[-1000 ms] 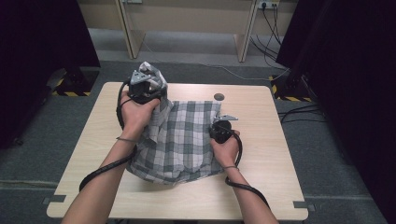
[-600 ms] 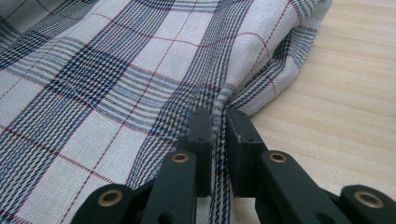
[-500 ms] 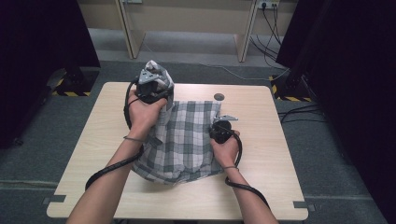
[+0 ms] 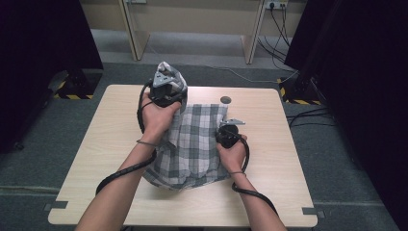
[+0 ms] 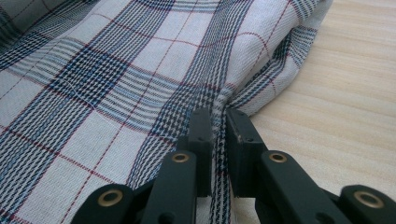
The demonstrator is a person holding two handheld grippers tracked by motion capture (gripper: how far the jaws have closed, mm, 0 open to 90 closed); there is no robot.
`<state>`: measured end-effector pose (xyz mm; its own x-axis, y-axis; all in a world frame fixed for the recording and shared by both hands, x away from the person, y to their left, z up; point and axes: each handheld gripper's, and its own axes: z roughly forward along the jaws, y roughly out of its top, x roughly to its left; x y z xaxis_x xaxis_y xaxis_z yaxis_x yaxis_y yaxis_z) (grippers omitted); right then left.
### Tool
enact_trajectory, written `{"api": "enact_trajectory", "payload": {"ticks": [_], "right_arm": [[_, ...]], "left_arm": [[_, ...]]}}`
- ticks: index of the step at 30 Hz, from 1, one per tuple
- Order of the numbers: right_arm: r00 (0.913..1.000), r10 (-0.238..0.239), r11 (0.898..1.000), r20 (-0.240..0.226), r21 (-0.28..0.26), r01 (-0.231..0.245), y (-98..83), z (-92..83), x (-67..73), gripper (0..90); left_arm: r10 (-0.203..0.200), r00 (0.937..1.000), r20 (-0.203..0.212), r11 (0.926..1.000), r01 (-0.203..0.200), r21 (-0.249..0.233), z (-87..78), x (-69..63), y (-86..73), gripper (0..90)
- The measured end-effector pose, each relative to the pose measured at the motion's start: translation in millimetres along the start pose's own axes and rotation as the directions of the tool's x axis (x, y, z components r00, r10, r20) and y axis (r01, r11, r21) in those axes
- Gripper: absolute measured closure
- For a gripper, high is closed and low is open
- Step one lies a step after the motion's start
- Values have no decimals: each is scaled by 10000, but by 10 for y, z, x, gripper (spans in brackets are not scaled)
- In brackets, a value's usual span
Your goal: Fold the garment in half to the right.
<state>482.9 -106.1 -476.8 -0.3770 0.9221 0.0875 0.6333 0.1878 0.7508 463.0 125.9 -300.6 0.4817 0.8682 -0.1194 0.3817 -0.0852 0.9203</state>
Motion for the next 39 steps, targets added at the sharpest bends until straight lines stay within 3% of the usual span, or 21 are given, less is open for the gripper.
{"api": "enact_trajectory", "payload": {"ticks": [39], "right_arm": [[10000,29,10000,-86,-22,-29,-6,-2,-7,821]], "left_arm": [[301,9988,395,9992,-312,259,485,-423,-132,854]]}}
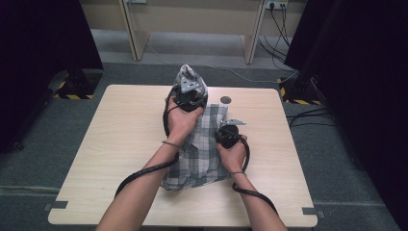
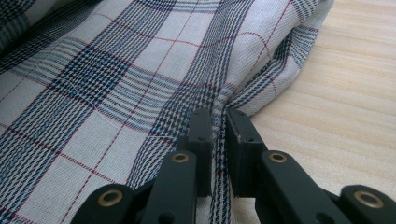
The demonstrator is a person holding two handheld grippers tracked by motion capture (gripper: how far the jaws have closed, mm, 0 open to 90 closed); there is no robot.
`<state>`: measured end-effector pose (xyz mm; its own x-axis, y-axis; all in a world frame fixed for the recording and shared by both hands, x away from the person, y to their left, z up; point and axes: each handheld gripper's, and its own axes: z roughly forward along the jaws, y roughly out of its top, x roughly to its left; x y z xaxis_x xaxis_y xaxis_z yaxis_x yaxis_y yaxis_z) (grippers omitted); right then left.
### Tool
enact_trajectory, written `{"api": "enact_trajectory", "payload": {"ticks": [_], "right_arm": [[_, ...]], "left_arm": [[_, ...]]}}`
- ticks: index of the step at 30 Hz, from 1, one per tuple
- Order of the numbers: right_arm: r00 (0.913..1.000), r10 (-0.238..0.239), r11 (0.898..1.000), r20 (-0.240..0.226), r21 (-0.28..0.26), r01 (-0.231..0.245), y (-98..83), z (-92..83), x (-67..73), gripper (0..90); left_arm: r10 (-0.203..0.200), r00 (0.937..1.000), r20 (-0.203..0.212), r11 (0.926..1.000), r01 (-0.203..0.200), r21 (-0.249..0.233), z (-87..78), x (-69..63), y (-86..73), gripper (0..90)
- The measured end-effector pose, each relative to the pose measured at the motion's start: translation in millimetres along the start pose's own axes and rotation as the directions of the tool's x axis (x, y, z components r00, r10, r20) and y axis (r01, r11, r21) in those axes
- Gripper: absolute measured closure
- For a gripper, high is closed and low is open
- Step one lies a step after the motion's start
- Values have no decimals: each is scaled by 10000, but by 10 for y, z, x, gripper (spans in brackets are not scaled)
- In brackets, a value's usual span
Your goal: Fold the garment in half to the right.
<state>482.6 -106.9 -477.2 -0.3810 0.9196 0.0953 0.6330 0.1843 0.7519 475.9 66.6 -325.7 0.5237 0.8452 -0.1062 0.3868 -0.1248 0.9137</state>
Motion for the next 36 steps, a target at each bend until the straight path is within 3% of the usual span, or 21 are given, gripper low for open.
{"api": "enact_trajectory", "payload": {"ticks": [10,15,22,27,36], "right_arm": [[9998,120,9999,-132,11,-120,-3,-5,-18,802],[9996,95,9998,-261,149,-91,4,-32,-62,644],[9991,89,9987,-418,-490,-109,79,-260,-120,509],[9988,-47,9933,-494,-1156,-10,271,-507,-158,489],[9951,-595,9683,-791,-2470,383,878,-987,-161,465]], "left_arm": [[86,10000,20,9999,-87,112,107,-61,-43,854],[160,9999,18,9997,-160,192,150,-69,-61,854],[275,9996,-3,9991,-275,324,206,-82,-99,854],[366,9993,10,9985,-366,401,226,-101,-118,854],[469,9989,33,9978,-470,467,236,-107,-128,854]]}}
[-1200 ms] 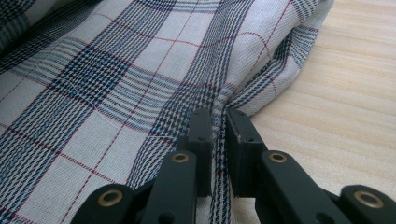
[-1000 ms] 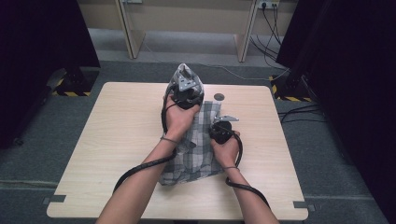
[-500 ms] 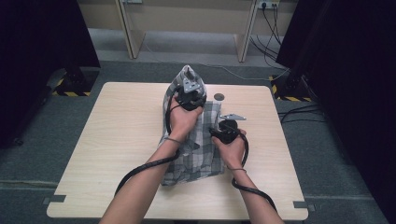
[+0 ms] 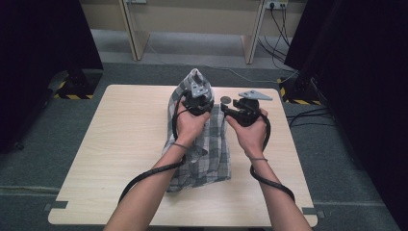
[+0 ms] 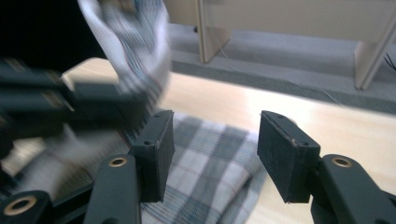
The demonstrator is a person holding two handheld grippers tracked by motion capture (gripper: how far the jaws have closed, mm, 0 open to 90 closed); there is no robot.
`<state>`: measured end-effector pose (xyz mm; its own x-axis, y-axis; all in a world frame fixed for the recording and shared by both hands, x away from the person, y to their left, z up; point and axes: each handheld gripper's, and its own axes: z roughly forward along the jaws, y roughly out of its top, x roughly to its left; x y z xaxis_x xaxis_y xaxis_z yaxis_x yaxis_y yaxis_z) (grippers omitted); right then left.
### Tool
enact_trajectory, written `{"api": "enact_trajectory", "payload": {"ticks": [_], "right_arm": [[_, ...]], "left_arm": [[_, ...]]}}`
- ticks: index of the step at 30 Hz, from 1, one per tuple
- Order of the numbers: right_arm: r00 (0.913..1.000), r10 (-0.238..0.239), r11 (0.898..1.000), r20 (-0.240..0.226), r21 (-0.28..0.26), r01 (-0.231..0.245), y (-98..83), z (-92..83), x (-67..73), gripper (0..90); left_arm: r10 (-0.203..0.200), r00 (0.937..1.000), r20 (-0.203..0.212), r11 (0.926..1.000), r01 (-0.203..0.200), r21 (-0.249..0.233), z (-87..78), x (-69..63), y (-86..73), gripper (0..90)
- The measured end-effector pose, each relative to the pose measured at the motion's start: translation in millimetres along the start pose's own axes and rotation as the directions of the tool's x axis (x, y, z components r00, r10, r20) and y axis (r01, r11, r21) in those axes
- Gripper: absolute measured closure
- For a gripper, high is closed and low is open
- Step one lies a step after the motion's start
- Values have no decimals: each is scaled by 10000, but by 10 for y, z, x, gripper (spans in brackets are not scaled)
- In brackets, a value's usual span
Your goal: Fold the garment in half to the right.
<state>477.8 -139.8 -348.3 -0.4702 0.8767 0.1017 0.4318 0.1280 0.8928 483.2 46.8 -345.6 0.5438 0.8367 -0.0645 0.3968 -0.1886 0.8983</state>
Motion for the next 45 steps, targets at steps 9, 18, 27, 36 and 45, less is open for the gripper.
{"api": "enact_trajectory", "payload": {"ticks": [9,18,27,36,45], "right_arm": [[9973,-562,9984,-479,-12,562,384,42,126,447],[9923,-920,9945,-832,422,957,485,213,202,420],[9886,-1201,9891,-908,747,1270,490,347,224,345],[9829,-1539,9796,-1015,1142,1652,516,483,234,436],[9834,-1623,9746,-810,1425,1726,515,536,208,725]], "left_arm": [[128,9999,68,9999,-129,113,22,-28,-21,854],[256,9995,195,9994,-261,237,49,-59,-73,853],[367,9990,262,9988,-375,310,68,-86,-93,854],[544,9980,326,9977,-557,392,67,-116,-116,854],[601,9976,329,9972,-615,420,62,-111,-139,854]]}}
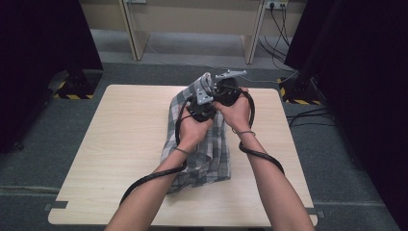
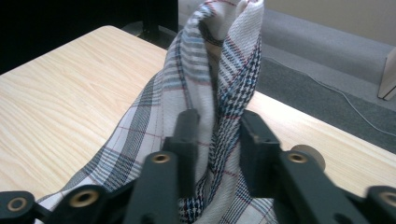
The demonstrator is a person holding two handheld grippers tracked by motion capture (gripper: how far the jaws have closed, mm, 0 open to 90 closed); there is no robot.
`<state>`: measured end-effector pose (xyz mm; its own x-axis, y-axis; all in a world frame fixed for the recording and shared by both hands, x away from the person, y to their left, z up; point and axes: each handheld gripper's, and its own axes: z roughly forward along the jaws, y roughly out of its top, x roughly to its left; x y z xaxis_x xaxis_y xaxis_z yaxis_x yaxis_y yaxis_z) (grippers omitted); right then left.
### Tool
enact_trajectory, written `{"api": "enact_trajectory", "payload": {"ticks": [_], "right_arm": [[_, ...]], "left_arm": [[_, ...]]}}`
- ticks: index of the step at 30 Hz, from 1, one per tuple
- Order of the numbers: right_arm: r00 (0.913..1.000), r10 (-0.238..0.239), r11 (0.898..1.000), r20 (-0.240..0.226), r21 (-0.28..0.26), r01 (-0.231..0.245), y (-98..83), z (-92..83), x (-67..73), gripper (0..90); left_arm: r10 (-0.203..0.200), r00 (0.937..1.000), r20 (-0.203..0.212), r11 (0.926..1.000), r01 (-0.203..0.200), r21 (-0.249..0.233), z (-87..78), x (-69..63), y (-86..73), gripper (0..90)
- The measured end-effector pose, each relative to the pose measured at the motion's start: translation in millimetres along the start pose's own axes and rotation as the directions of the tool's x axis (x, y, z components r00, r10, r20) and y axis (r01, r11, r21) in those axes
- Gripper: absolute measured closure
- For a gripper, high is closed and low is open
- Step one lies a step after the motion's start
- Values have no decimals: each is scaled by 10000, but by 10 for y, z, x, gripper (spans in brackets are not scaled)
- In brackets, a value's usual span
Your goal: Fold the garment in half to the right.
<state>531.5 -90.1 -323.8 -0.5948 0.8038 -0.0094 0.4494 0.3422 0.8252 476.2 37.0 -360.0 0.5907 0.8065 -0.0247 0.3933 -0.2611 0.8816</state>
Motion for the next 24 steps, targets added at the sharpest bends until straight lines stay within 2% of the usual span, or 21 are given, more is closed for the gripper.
{"api": "enact_trajectory", "payload": {"ticks": [5,11,13,15,17,19,24], "right_arm": [[10000,41,10000,81,39,-42,-13,8,-4,840],[9998,160,9999,132,44,-160,-13,16,-8,856],[9997,170,9999,186,25,-170,-9,14,-19,858],[9994,230,9997,260,50,-231,-10,15,-39,859],[9988,365,9993,333,101,-369,-19,28,-66,859],[9981,474,9988,383,125,-479,-36,46,-92,859],[9961,691,9974,549,174,-702,-92,92,-143,859]], "left_arm": [[17,10000,-16,10000,-17,-7,3,-7,-8,853],[46,10000,0,10000,-46,-76,4,8,-20,842],[148,9999,61,9999,-148,-40,-1,19,-16,774],[176,9998,-70,9998,-175,70,-15,27,-4,613],[274,9996,-66,9995,-273,151,-51,35,6,518],[462,9989,-27,9987,-461,230,-107,45,9,460],[522,9986,-128,9986,-521,75,-299,143,-28,404]]}}
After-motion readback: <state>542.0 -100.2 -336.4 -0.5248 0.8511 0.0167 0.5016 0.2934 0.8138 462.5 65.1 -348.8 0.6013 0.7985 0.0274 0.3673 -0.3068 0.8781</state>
